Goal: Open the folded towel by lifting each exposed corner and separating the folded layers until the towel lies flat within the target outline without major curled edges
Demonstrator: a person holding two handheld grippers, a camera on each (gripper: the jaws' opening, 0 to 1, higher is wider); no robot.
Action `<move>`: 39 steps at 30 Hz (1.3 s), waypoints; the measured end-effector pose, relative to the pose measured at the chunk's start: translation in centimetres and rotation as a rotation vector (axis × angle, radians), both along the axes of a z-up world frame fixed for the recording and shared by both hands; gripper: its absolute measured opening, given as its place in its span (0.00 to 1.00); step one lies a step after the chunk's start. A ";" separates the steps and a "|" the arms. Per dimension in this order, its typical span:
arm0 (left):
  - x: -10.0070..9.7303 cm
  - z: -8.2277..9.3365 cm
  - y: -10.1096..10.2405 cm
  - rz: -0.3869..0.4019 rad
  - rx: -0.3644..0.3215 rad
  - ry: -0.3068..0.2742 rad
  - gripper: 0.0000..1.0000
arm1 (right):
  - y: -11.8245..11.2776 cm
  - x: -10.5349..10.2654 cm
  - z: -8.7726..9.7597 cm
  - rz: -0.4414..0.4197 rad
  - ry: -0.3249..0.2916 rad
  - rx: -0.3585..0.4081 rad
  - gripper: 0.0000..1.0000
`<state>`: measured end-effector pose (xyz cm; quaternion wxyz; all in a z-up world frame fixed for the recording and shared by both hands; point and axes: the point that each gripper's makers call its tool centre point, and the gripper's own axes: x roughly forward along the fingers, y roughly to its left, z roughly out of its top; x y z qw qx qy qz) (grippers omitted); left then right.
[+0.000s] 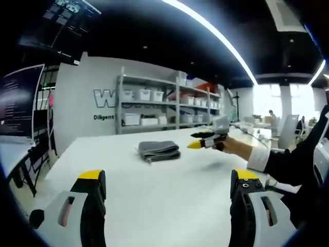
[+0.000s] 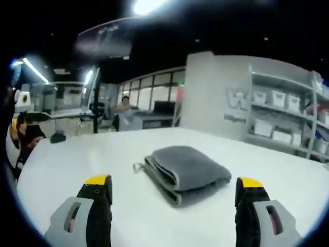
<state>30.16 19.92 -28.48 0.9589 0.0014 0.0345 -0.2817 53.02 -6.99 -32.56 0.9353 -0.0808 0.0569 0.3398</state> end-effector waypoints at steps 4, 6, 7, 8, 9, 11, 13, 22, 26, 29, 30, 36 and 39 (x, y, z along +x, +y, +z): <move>0.1 0.1 -0.2 0.001 0.007 -0.002 1.00 | -0.2 0.9 -0.3 -0.010 0.007 0.004 0.99; 0.1 0.1 -0.4 -0.001 0.007 -0.002 1.00 | -0.3 1.1 -0.6 -0.011 0.009 -0.003 0.99; 0.2 0.0 -0.5 -0.001 0.012 0.001 1.00 | -0.4 1.2 -0.7 -0.012 0.012 -0.007 0.99; 0.2 0.0 -0.5 0.000 0.017 0.001 1.00 | -0.4 1.3 -1.0 -0.013 0.018 -0.008 0.99; 0.2 0.0 -0.5 0.001 0.021 -0.001 1.00 | -0.5 1.4 -1.1 -0.013 0.021 -0.008 0.99; 0.1 0.0 -0.6 -0.004 0.022 -0.002 1.00 | -0.4 1.5 -1.2 -0.014 0.024 -0.006 0.99; 0.1 -0.1 -0.7 -0.006 0.025 -0.001 1.00 | -0.3 1.6 -1.2 -0.014 0.024 -0.006 0.99; 0.2 -0.2 -0.5 0.004 0.032 0.001 1.00 | -0.1 2.4 -1.7 -0.024 0.024 -0.018 0.97; 0.3 -0.2 -0.7 0.003 0.020 0.002 1.00 | -0.2 2.7 -2.0 -0.045 0.030 -0.033 0.95; 0.2 -0.3 -1.0 -0.008 0.014 0.004 0.99 | 0.1 2.8 -2.7 -0.043 0.043 -0.045 0.94; 0.2 -0.4 -1.0 -0.011 0.019 0.006 0.99 | 0.2 2.8 -2.9 -0.043 0.045 -0.057 0.94; 0.3 -0.8 -1.3 -0.021 0.023 0.013 0.99 | 0.0 3.2 -3.7 -0.055 0.043 -0.086 0.90; 0.3 -0.8 -1.4 -0.027 0.016 0.016 0.99 | -0.1 3.3 -3.7 -0.061 0.044 -0.073 0.89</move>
